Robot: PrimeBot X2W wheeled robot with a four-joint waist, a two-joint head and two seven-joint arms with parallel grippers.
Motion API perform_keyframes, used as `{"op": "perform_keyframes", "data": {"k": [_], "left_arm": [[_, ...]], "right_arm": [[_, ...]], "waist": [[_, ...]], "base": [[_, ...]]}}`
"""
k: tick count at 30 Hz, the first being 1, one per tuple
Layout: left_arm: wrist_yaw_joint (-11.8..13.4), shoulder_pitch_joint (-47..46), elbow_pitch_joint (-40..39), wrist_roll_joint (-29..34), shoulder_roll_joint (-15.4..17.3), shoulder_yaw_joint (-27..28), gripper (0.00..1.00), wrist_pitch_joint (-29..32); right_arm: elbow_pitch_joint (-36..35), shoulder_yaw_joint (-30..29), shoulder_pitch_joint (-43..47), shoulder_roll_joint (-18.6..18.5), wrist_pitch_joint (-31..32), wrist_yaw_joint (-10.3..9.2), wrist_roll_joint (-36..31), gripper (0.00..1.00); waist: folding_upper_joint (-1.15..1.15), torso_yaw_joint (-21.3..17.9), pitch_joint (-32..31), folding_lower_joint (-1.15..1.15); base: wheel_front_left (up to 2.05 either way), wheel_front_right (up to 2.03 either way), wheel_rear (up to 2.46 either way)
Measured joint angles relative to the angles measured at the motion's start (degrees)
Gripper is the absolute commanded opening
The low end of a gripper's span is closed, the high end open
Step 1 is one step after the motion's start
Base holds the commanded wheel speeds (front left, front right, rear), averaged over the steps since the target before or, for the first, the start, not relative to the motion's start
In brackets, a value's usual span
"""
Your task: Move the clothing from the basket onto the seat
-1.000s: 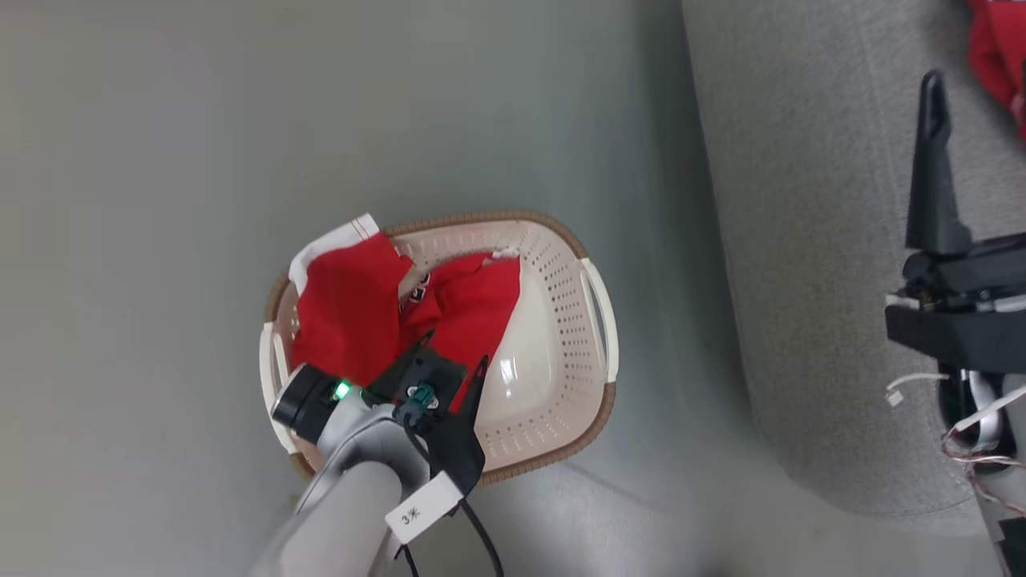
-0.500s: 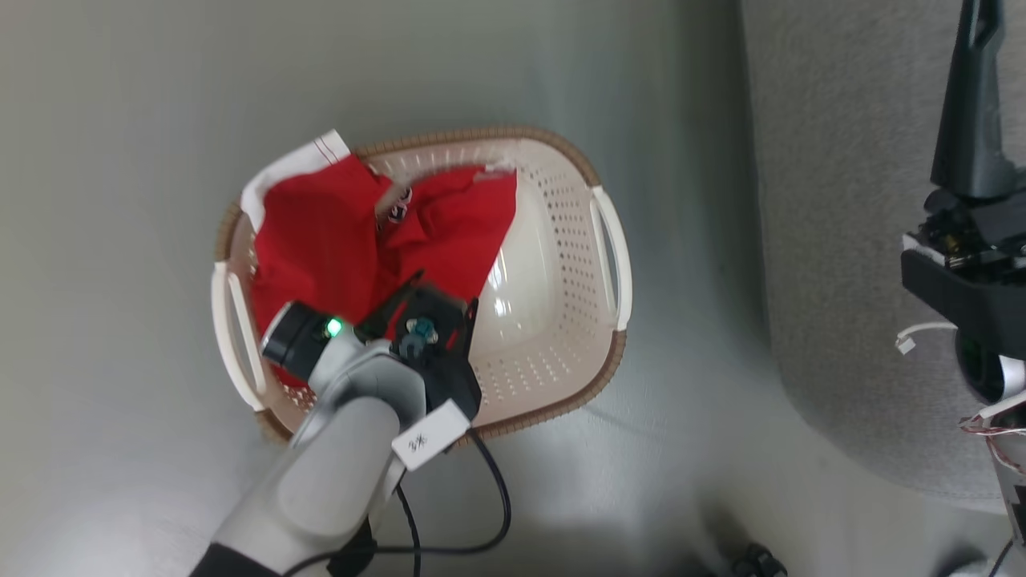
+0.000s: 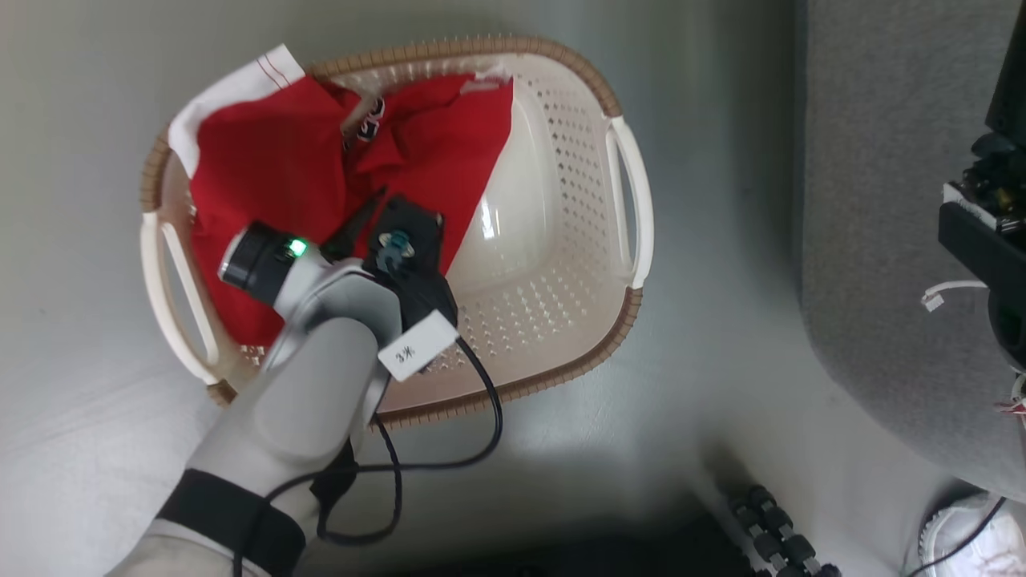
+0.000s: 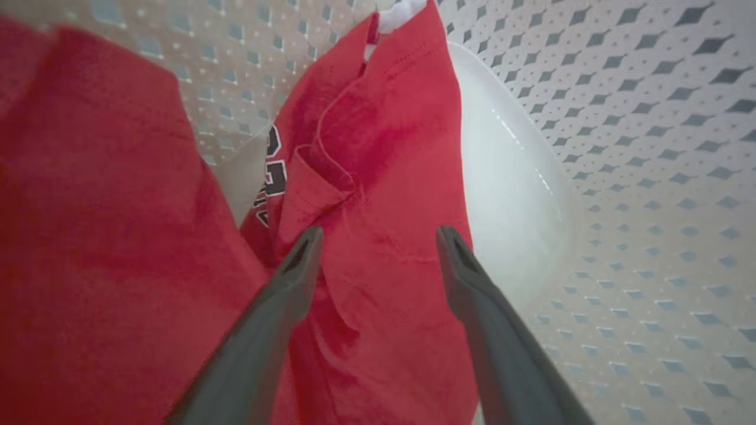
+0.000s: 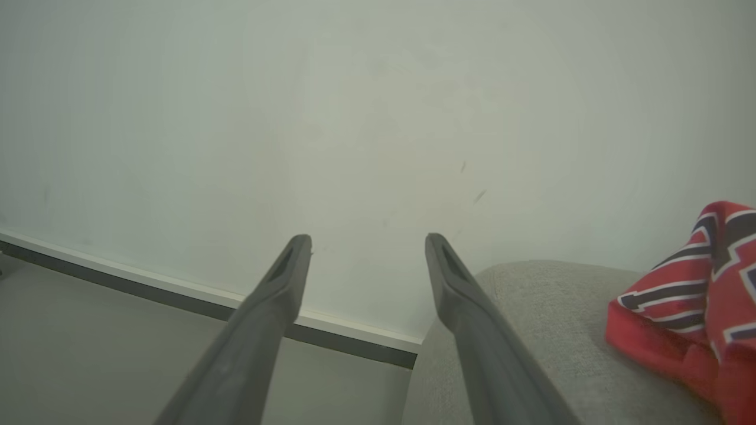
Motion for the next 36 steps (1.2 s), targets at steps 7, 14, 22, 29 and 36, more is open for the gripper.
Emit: {"op": "perform_keyframes", "data": {"k": [7,14,22,29,36], "left_arm": [[1.07,-1.88,3.61,0.02,-0.03,0.42,1.0,-0.08],[1.83,-3.61,6.42,0.16,-0.05,1.02,1.0,-0.63],[2.53,-5.65,8.77,0.62,-0.09,1.75,1.0,-1.6],[2.76,-5.65,10.03,0.32,-0.08,1.7,0.0,-2.19],[2.77,-6.5,9.66,0.15,-0.08,1.09,0.0,-4.64]], "right_arm": [[-0.25,0.07,-0.49,0.2,-0.01,-0.05,-0.51,1.0],[-0.25,0.74,-1.18,0.9,-0.01,-0.05,-1.53,1.0],[0.11,1.31,-1.18,1.55,-0.01,-0.07,-1.58,1.0],[0.88,1.41,-1.22,1.9,-0.02,-0.07,-1.58,1.0],[2.29,1.44,-1.87,2.83,-0.02,-0.05,-1.54,1.0]], "waist": [[0.0,-0.43,3.62,0.0],[0.0,-0.89,4.87,0.0],[-0.01,-1.35,5.4,-0.01],[-0.01,-2.02,5.64,-0.01],[-0.01,-2.44,5.6,0.0]], "base": [[0.0,0.0,0.0],[0.0,0.0,0.0],[0.0,0.0,0.0],[0.0,0.0,0.0],[0.0,0.0,0.0]]}}
